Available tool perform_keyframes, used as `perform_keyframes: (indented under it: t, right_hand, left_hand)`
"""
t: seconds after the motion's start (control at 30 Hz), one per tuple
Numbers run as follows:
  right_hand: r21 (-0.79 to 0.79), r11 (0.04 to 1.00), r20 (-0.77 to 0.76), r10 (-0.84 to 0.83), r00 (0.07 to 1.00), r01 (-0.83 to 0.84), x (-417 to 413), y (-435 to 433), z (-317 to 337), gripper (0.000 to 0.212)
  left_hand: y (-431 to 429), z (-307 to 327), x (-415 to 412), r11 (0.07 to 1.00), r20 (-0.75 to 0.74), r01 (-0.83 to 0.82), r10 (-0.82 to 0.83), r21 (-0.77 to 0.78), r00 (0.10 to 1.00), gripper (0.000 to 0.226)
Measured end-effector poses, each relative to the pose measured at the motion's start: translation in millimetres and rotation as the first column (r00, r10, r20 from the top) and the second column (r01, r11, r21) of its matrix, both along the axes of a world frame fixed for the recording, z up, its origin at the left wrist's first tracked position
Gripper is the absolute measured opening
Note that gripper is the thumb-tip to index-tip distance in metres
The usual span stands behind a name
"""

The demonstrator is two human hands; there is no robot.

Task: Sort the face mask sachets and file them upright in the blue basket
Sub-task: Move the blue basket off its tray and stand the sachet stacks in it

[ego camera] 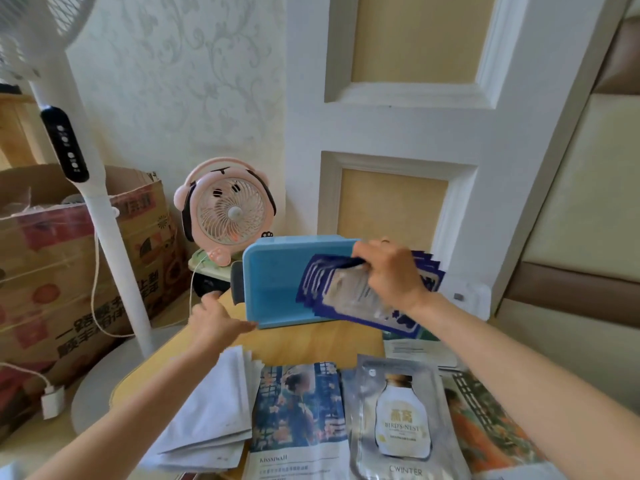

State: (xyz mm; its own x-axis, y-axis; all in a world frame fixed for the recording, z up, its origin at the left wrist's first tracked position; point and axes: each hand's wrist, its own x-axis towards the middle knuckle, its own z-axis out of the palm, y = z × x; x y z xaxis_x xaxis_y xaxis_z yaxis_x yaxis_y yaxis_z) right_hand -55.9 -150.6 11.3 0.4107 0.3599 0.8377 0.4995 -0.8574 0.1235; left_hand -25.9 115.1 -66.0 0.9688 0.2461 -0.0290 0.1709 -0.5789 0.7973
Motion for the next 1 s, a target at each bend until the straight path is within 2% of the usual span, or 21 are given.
perform_keyframes:
  t: [0.07,0.13,0.17,0.23,0.3,0.37,0.4,0.47,0.53,0.57,0.63,0.7,0.8,0.87,0.9,0.93,1.0]
  right_hand:
    - [-0.126,0.991,-0.012,0.05,0.999,-0.051,2,17,-13,0.025]
    - [-0.24,0.965,-0.06,0.095,0.994,-0.106,3,31,-26,0.026]
    - [-0.286,0.95,-0.09,0.105,0.99,-0.126,4,35,-34,0.029]
    - [-0.343,0.926,-0.198,0.096,0.976,-0.16,2,39,-45,0.032]
    - [-0.304,0.946,-0.384,-0.013,0.923,-0.113,0,29,-47,0.036]
    - [-0.178,0.983,-0.618,-0.14,0.773,0.036,0,7,-40,0.039]
    - [-0.069,0.992,-0.714,-0.126,0.689,0.109,1,-7,-37,0.036]
    - [0.27,0.938,-0.817,0.103,0.568,0.218,1,-34,-34,0.032]
    - [0.57,0.771,-0.79,0.419,0.448,0.284,-1,-53,-42,0.037]
    - [0.633,0.705,-0.767,0.518,0.378,0.319,-5,-56,-50,0.043]
    - [0.642,0.665,-0.767,0.569,0.298,0.382,-8,-56,-71,0.052]
    - [0.664,0.636,-0.748,0.558,0.358,0.393,-8,-46,-85,0.045]
    - [0.766,0.502,-0.637,0.509,0.579,0.402,2,-29,-79,0.039]
    - [0.831,0.419,-0.547,0.497,0.673,0.366,8,-28,-66,0.036]
    - [0.847,0.413,-0.522,0.521,0.675,0.335,9,-29,-61,0.035]
    - [0.838,0.44,-0.535,0.552,0.64,0.321,8,-31,-59,0.035]
    - [0.755,0.557,-0.653,0.588,0.478,0.346,4,-31,-68,0.037]
  left_hand:
    - [-10,7,-21,0.957,0.163,0.242,-0.217,-0.16,0.963,0.098]
    - [-26,3,-27,0.876,0.213,0.434,-0.393,-0.209,0.895,0.097]
    - [-34,-1,-26,0.838,0.221,0.474,-0.425,-0.27,0.878,0.088]
    - [-45,-8,-23,0.791,0.199,0.44,-0.393,-0.425,0.898,0.054]
    - [-49,-14,-18,0.776,0.163,0.368,-0.332,-0.512,0.929,0.031]
    - [-50,-18,-15,0.759,0.146,0.338,-0.311,-0.557,0.939,0.029]
    - [-50,-18,-14,0.757,0.14,0.324,-0.299,-0.567,0.944,0.031]
    - [-52,-19,-12,0.758,0.128,0.288,-0.264,-0.585,0.956,0.033]
    - [-54,-20,-10,0.744,0.117,0.254,-0.232,-0.618,0.966,0.032]
    - [-55,-21,-9,0.742,0.111,0.239,-0.218,-0.627,0.97,0.031]
    - [-57,-22,-7,0.731,0.103,0.22,-0.202,-0.646,0.974,0.029]
    - [-61,-21,-6,0.717,0.103,0.209,-0.189,-0.664,0.976,0.025]
    - [-66,-7,-4,0.687,0.17,0.234,-0.16,-0.688,0.972,0.023]
    - [-67,4,1,0.653,0.245,0.283,-0.151,-0.702,0.958,0.024]
    - [-66,7,4,0.651,0.267,0.316,-0.178,-0.69,0.947,0.025]
    - [-65,7,5,0.659,0.266,0.352,-0.232,-0.665,0.936,0.027]
    - [-64,-6,6,0.69,0.192,0.41,-0.373,-0.597,0.908,0.041]
